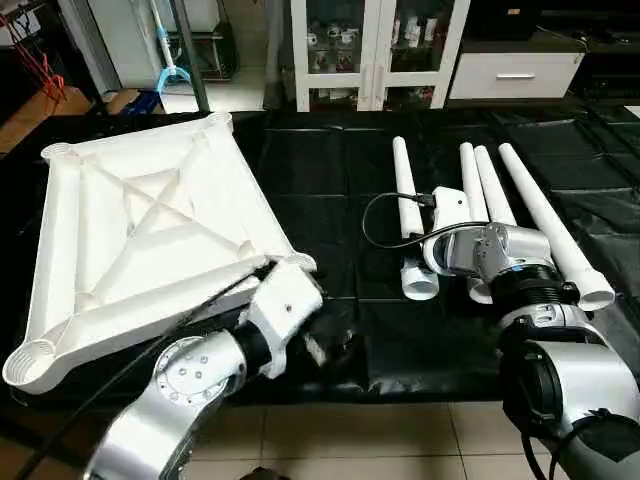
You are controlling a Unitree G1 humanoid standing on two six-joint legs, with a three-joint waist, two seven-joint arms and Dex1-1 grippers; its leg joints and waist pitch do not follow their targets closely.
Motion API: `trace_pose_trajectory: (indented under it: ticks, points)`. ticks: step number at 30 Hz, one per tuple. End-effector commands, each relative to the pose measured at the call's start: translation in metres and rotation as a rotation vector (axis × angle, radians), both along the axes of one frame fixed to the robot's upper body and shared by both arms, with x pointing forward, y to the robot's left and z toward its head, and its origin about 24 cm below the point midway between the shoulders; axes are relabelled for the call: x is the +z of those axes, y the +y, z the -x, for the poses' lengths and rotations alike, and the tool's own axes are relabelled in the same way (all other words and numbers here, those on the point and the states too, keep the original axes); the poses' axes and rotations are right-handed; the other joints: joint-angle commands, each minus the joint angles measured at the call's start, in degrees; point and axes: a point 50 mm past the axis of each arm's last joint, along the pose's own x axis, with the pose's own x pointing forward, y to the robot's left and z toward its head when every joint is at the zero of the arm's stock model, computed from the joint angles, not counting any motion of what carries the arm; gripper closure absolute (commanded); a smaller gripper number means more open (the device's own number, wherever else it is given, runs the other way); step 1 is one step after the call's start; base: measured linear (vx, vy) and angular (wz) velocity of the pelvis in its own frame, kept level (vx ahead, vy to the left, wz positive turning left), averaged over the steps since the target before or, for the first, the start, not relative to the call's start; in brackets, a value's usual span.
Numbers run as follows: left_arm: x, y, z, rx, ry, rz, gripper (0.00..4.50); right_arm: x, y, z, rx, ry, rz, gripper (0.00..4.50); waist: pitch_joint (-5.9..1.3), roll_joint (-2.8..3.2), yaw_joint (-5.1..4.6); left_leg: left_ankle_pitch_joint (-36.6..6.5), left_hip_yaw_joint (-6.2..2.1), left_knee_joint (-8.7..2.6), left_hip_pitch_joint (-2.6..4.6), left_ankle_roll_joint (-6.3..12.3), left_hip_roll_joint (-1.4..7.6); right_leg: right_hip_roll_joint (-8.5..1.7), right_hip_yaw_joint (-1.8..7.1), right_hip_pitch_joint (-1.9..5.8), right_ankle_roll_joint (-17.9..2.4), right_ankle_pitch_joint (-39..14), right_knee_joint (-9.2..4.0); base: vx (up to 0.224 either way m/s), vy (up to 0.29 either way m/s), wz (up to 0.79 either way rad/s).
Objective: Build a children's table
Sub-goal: Pick table leg
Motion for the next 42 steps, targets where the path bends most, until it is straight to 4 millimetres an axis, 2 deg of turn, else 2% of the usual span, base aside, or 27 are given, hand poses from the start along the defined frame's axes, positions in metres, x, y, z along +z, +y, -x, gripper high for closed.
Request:
trace_pose_trajectory:
  ticks: [1, 3, 4, 6, 7, 8, 9, 10, 12, 13, 15, 18, 22, 23, 25, 27, 31, 32, 35, 36, 40, 42]
  points:
    - [0.009, 0.011, -0.012, 0.11, -0.045, 0.029, 0.0, 0.019, -0.002, -0.008, -0.029, -0.119, -0.027, 2.57, -3.62, -0.25, -0.09, -22.57, -1.81, -5.69, 2.58, -7.43, 4.22, -2.5, 1.18, 0.38, -11.0, -8.82, -4.68, 0.0, 0.0, 0.0]
    - [0.019, 0.019, -0.023, 0.209, -0.092, 0.067, 0.0, 0.038, -0.004, -0.015, -0.061, -0.257, -0.063, 2.59, -3.73, -0.35, -0.04, -21.17, -1.85, -5.62, 2.43, -6.97, 4.24, -2.53, 1.17, 0.56, -10.51, -7.25, -4.61, 0.0, 0.0, 0.0]
    - [0.019, 0.019, -0.023, 0.209, -0.092, 0.067, 0.0, 0.038, -0.004, -0.015, -0.061, -0.257, -0.063, 2.59, -3.77, -0.38, 0.01, -20.65, -1.86, -5.63, 2.44, -6.68, 4.22, -2.51, 1.15, 0.62, -10.33, -6.77, -4.66, 0.0, 0.0, 0.0]
    - [0.028, 0.03, -0.034, 0.332, -0.128, 0.093, 0.0, 0.06, -0.003, -0.017, -0.036, -0.43, -0.053, 2.59, -3.89, -0.28, 0.06, -18.4, -1.77, -5.45, 2.31, -5.88, 4.19, -2.38, 1.09, 0.73, -10.07, -4.46, -4.53, 0.0, 0.0, 0.0]
    - [0.035, 0.035, -0.04, 0.383, -0.124, 0.163, 0.0, 0.071, 0.0, -0.016, 0.004, -0.516, -0.037, 2.59, -3.85, -0.14, 0.11, -17.84, -1.75, -5.45, 2.24, -5.73, 4.21, -2.37, 1.13, 0.8, -9.97, -3.56, -4.52, 0.0, 0.0, 0.0]
    - [0.04, 0.038, -0.044, 0.413, -0.117, 0.215, 0.0, 0.079, 0.002, -0.014, 0.032, -0.571, -0.026, 2.59, -4.04, -0.37, 0.19, -15.89, -1.62, -5.22, 2.37, -5.42, 4.21, -2.25, 1.17, 0.91, -9.94, -0.88, -4.41, 0.0, 0.0, 0.0]
    - [0.04, 0.038, -0.044, 0.413, -0.117, 0.215, 0.0, 0.079, 0.002, -0.014, 0.032, -0.571, -0.026, 2.59, -4.26, -0.38, 0.39, -13.32, -1.77, -5.07, 2.18, -4.44, 4.14, -2.29, 1.05, 1.26, -10.39, 1.76, -4.19, 0.0, 0.0, 0.0]
    - [0.053, 0.043, -0.051, 0.468, -0.119, 0.351, 0.0, 0.094, 0.009, -0.007, 0.121, -0.714, 0.006, 2.6, -4.26, -0.33, 0.43, -12.41, -1.72, -4.98, 2.07, -4.05, 4.1, -2.28, 1.01, 1.3, -10.77, 2.9, -4.0, 0.0, 0.0, 0.0]
    - [0.062, 0.044, -0.055, 0.478, -0.118, 0.433, 0.0, 0.102, 0.015, 0.0, 0.211, -0.824, 0.043, 2.6, -4.4, -0.44, 0.7, -9.63, -1.66, -4.67, 1.96, -2.39, 4.19, -2.31, 0.97, 1.54, -11.41, 6.91, -3.92, 0.0, 0.0, 0.0]
    - [0.062, 0.044, -0.055, 0.478, -0.118, 0.433, 0.0, 0.102, 0.015, 0.0, 0.211, -0.824, 0.043, 2.6, -4.38, -0.46, 0.9, -9.62, -1.57, -4.61, 2.03, -2.1, 4.23, -2.35, 0.96, 1.49, -11.48, 6.74, -3.99, 0.0, 0.0, 0.0]
    - [0.074, 0.039, -0.058, 0.433, -0.106, 0.508, 0.0, 0.104, 0.023, 0.01, 0.339, -0.907, 0.112, 2.61, -4.41, -0.47, 0.98, -8.97, -1.58, -4.49, 2.05, -0.99, 4.29, -2.33, 0.92, 1.58, -12.39, 6.39, -3.9, 0.0, 0.0, 0.0]
    - [0.089, 0.032, -0.06, 0.38, -0.087, 0.61, 0.0, 0.102, 0.037, 0.026, 0.541, -0.982, 0.198, 2.61, -4.15, -0.47, 1.22, -10.47, -1.6, -4.61, 2.19, -0.88, 4.44, -2.35, 1.04, 1.58, -13.0, 4.38, -4.25, 0.0, 0.0, 0.0]
    - [0.098, 0.027, -0.059, 0.325, -0.046, 0.71, 0.0, 0.103, 0.049, 0.038, 0.668, -1.028, 0.184, 2.61, -3.9, -0.65, 1.01, -12.58, -1.73, -4.77, 2.04, 0.18, 4.5, -2.5, 1.16, 1.6, -13.54, 0.71, -4.6, 0.0, 0.0, 0.0]
    - [0.101, 0.025, -0.059, 0.308, -0.03, 0.75, 0.0, 0.103, 0.054, 0.042, 0.707, -1.041, 0.172, 2.61, -3.84, -0.55, 1.02, -13.17, -1.72, -4.8, 2.09, 0.08, 4.49, -2.42, 1.16, 1.57, -13.56, -0.07, -4.62, 0.0, 0.0, 0.0]
    - [0.104, 0.024, -0.058, 0.287, -0.002, 0.823, 0.0, 0.104, 0.061, 0.047, 0.766, -1.066, 0.173, 2.61, -3.84, -0.77, 0.89, -13.24, -1.77, -4.83, 1.93, 0.11, 4.5, -2.42, 1.15, 1.68, -13.67, 0.0, -4.62, 0.0, 0.0, 0.0]
    - [0.106, 0.025, -0.058, 0.294, 0.019, 0.872, 0.0, 0.104, 0.067, 0.051, 0.82, -1.087, 0.17, 2.61, -3.73, -1.07, 0.82, -13.75, -1.79, -4.83, 1.9, 0.66, 4.51, -2.45, 1.18, 1.63, -13.77, -1.09, -4.87, 0.0, 0.0, 0.0]
    - [0.105, 0.028, -0.06, 0.32, 0.03, 0.868, 0.0, 0.104, 0.071, 0.055, 0.854, -1.101, 0.16, 2.61, -3.67, -0.98, 0.79, -13.19, -1.88, -4.82, 1.87, 1.29, 4.55, -2.44, 1.22, 1.6, -13.14, -1.79, -4.89, 0.0, 0.0, 0.0]
    - [0.103, 0.033, -0.062, 0.369, 0.041, 0.882, 0.0, 0.103, 0.077, 0.062, 0.931, -1.107, 0.142, 2.61, -3.7, -0.99, 0.81, -13.43, -1.86, -4.79, 1.99, 1.18, 4.59, -2.34, 1.2, 1.57, -13.0, -1.95, -4.86, 0.0, 0.0, 0.0]
    - [0.108, 0.036, -0.061, 0.36, 0.048, 0.949, 0.0, 0.095, 0.084, 0.072, 1.037, -1.086, 0.145, 2.61, -3.72, -1.27, 0.88, -12.81, -1.96, -4.8, 1.92, 1.07, 4.67, -2.43, 1.2, 1.7, -12.79, -0.74, -4.83, 0.0, 0.0, 0.0]
    - [0.108, 0.036, -0.061, 0.36, 0.05, 0.947, 0.0, 0.094, 0.085, 0.073, 1.05, -1.085, 0.146, 2.61, -3.8, -1.12, 0.9, -12.21, -2.04, -4.75, 1.91, 1.24, 4.61, -2.39, 1.13, 1.72, -12.97, 0.17, -4.67, 0.0, 0.0, 0.0]
    - [0.108, 0.037, -0.061, 0.364, 0.055, 0.947, 0.0, 0.094, 0.088, 0.075, 1.063, -1.088, 0.135, 2.61, -3.72, -1.18, 0.92, -12.26, -1.99, -4.81, 2.0, 1.54, 4.65, -2.36, 1.16, 1.6, -13.32, 0.33, -4.7, 0.0, 0.0, 0.0]
    - [0.107, 0.038, -0.061, 0.378, 0.06, 0.95, 0.0, 0.094, 0.089, 0.075, 1.064, -1.09, 0.13, 2.61, -3.66, -1.16, 0.87, -13.58, -2.03, -4.96, 2.08, 0.88, 4.66, -2.35, 1.15, 1.57, -12.95, -1.11, -4.82, 0.0, 0.0, 0.0]
